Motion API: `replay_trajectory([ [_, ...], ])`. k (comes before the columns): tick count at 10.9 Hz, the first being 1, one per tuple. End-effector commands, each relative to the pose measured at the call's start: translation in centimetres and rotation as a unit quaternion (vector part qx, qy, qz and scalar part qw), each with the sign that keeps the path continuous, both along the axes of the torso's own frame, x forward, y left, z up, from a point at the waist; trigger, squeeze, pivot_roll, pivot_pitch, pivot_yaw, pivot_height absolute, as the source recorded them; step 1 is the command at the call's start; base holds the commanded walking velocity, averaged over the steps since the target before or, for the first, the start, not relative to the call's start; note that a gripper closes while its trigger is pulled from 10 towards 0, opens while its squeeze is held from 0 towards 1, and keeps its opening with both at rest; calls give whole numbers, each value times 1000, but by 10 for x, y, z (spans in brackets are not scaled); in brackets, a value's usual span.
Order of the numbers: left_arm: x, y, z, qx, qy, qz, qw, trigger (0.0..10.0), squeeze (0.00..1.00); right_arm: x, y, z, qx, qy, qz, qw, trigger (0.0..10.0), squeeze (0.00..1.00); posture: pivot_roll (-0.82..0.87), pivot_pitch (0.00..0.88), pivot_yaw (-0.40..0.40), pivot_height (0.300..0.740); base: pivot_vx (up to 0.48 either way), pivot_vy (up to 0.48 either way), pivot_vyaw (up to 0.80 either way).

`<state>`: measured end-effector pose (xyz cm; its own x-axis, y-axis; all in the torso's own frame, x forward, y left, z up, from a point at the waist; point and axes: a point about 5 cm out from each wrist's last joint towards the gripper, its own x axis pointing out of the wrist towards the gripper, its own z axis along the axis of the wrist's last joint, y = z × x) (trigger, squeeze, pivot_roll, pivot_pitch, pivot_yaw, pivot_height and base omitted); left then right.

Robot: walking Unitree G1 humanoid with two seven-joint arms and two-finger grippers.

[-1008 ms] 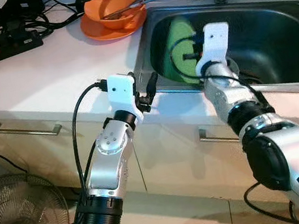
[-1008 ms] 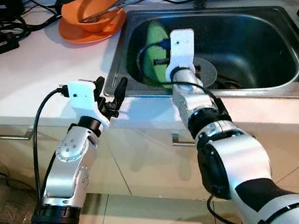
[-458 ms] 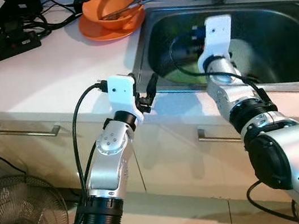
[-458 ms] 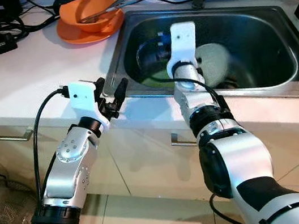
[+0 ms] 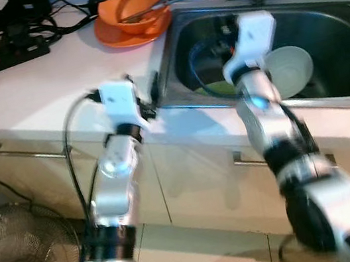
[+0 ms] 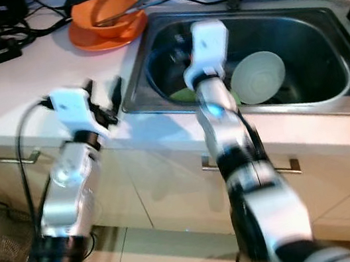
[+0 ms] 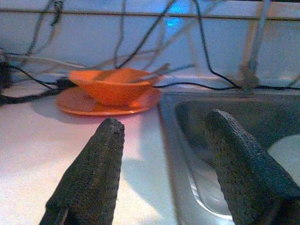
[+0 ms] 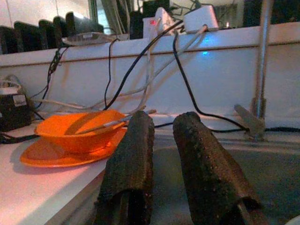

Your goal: Kitchen organization

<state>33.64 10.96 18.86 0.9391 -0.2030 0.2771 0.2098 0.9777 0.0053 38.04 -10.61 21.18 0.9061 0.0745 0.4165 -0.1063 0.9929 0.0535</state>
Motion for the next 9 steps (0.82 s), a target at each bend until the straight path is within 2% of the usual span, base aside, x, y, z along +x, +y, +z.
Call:
replay_trajectory([
  [1, 2, 1, 1, 4, -4, 7, 1000, 10000, 0, -3, -1, 0, 2, -5, 2, 1000, 10000, 0, 115, 103, -6, 740, 0, 0, 0],
  [2, 4, 2, 2, 6, -5, 11, 1000, 10000, 0, -8, -4, -12, 11, 19, -3, 1000, 10000, 0, 112, 100, -7, 740, 0, 337, 0],
  [3, 5, 2, 1, 4, -4, 11, 1000, 10000, 0, -8, -4, -13, 20, 28, -2, 999, 10000, 0, 110, 97, -9, 740, 0, 435, 0],
  [4, 5, 1, 1, 4, -5, 11, 1000, 10000, 0, -8, -4, -13, 20, 31, -1, 999, 10000, 0, 111, 97, -10, 740, 0, 446, -800],
  [6, 4, -1, -1, 4, -4, 9, 1000, 10000, 0, -11, -3, -12, 12, 29, -3, 999, 10000, 0, 115, 93, -13, 740, 0, 437, 0],
  [9, 3, 0, -2, -1, -2, 10, 1000, 10000, 0, -14, -4, -18, 30, 45, -2, 999, 10000, 0, 118, 85, -9, 740, 0, 431, 0],
])
